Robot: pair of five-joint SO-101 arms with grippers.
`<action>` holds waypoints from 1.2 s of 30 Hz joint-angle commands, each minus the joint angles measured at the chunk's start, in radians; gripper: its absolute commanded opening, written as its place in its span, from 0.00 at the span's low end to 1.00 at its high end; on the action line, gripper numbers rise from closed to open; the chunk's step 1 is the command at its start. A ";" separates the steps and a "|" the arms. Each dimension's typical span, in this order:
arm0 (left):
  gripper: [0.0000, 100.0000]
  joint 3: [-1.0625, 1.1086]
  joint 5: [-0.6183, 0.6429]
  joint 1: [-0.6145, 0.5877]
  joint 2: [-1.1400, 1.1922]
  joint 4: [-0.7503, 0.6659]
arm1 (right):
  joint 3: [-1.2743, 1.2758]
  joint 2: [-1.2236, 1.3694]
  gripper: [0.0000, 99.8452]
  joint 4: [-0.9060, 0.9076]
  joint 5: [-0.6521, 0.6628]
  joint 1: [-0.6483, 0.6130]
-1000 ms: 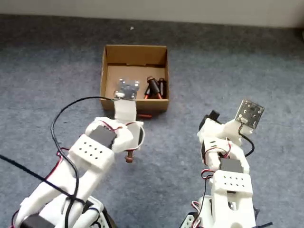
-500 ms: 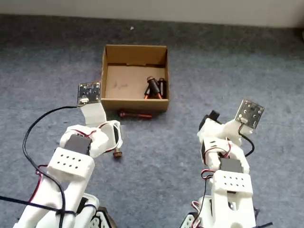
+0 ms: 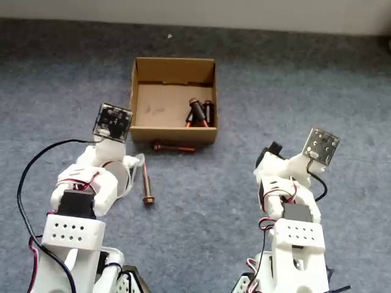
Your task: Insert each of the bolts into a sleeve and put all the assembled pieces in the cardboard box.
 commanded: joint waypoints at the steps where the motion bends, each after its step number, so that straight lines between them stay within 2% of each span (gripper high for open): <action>1: 0.20 -0.013 -0.247 -0.041 0.035 0.005 | -0.010 -0.027 0.00 -0.021 -0.008 0.005; 5: 0.20 -0.045 -0.443 -0.044 0.176 0.006 | -0.010 -0.027 0.00 -0.021 -0.006 0.005; 11: 0.20 -0.148 -0.827 -0.007 0.395 0.091 | -0.010 -0.027 0.00 -0.021 -0.006 0.005; 14: 0.20 -0.193 -0.942 0.022 0.466 0.120 | -0.010 -0.027 0.00 -0.021 -0.003 0.005; 23: 0.20 -0.220 -1.039 0.145 0.628 0.117 | -0.010 -0.027 0.00 -0.024 -0.002 0.005; 33: 0.19 -0.220 -1.097 0.154 0.707 0.110 | -0.010 -0.030 0.00 -0.024 -0.002 0.005; 36: 0.19 -0.203 -1.096 0.154 0.707 0.054 | -0.010 -0.030 0.00 -0.024 -0.002 0.005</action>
